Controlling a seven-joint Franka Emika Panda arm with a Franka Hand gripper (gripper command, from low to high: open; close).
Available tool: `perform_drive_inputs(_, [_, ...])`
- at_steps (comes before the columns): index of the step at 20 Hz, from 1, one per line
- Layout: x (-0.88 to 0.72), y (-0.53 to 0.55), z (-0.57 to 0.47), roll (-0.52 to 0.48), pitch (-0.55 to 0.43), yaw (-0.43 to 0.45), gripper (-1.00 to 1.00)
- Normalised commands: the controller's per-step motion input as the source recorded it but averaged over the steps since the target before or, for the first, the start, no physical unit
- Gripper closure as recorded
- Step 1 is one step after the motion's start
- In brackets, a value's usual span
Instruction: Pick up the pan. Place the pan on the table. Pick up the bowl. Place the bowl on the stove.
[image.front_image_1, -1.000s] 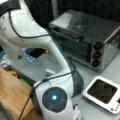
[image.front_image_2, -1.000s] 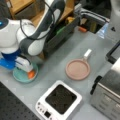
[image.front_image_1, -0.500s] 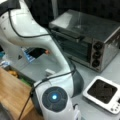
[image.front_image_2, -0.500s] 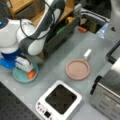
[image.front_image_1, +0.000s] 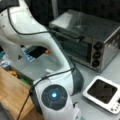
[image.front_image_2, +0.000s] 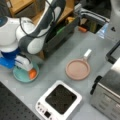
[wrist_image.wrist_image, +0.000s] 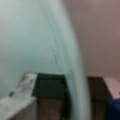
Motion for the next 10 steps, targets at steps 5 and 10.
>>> perform_drive_inputs(5, [-0.02, 0.08, 0.12, 0.105, 0.026, -0.069, 1.0])
perform_drive_inputs(10, [0.04, 0.13, 0.13, 0.095, 0.029, -0.079, 1.0])
